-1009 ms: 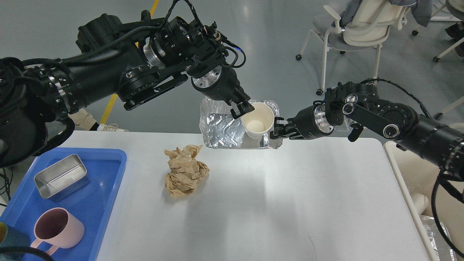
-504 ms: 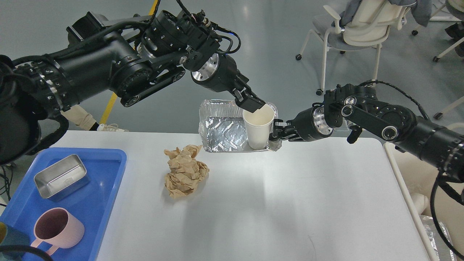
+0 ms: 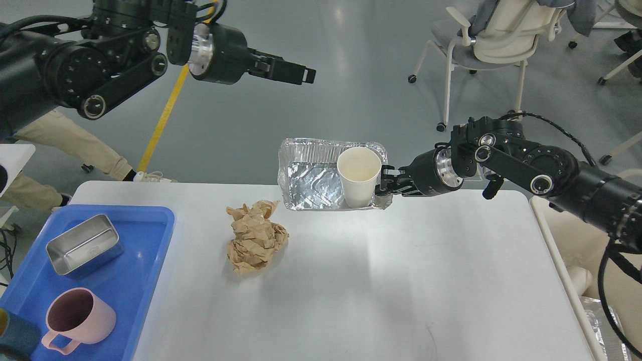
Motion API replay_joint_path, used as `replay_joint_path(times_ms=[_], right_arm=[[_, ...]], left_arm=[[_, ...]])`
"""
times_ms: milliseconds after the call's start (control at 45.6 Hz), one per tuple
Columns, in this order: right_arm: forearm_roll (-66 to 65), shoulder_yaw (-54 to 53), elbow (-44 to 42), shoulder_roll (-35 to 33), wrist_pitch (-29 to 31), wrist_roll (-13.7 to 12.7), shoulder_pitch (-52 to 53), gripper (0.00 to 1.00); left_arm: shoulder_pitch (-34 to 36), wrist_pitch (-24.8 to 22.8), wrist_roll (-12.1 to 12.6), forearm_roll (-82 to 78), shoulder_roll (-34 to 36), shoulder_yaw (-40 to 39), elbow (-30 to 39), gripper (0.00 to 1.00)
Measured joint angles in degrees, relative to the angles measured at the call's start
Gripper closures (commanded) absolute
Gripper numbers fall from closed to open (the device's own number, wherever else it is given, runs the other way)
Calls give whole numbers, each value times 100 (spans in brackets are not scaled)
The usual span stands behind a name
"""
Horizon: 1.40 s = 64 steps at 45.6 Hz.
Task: Tidy desktop
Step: 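Withdraw the left gripper away from the foil tray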
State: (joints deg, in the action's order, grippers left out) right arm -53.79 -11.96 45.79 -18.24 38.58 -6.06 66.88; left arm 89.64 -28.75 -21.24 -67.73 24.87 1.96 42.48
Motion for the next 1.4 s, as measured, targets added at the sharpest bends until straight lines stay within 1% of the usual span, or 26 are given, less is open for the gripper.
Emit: replay_joint_path(times_ms=[66,132,219,373,460,592,680,702,789,921,1031,1096,1250,1403], right_arm=[[0,0,1,-1,0,0,-2,100],[0,0,1,-3,0,0,-2,100],[0,0,-1,-2,0,0,-7,100],[0,0,-7,-2,0,0,-11,100],[0,1,-9,-30,0,0,-17,100],[0,1,-8,-48,0,0,-17,100],[0,1,-9,-46,0,-2,-18,100],[0,1,-9,-36,0,-5,-18,100],[0,3,-8,-20,-10,-8,-18,100],[0,15,-3,-24,-39,-9,-22,100],[0,19,0,-45,-43,-9,-47,100],[0,19,1,-47,-44,-9,-50,100],[0,19,1,-35,-45,-9,-52,100],[0,19,1,-37,-46,-9,-52,100]], left_arm=[[-194,2,318,233,262,-105,18,3],[-423,20,523,397,485,-275,27,3],[-826,112,626,573,779,-601,54,3],[-1865,397,648,685,1390,-1426,386,3],[-2553,527,658,689,1744,-2024,751,3],[-3409,699,660,691,2198,-2867,1368,3],[-3949,763,648,694,2418,-3445,1724,3],[-4225,801,643,696,2481,-3759,1866,3],[-4739,852,641,696,2556,-4248,2109,3],[-5481,937,654,695,2748,-4724,2588,3],[-6166,1096,671,694,3118,-4987,3203,3],[-6532,1138,685,710,3260,-5174,3418,3],[-7523,1169,710,963,3575,-5907,3789,3],[-8351,1169,711,1112,3813,-6465,3988,3]])
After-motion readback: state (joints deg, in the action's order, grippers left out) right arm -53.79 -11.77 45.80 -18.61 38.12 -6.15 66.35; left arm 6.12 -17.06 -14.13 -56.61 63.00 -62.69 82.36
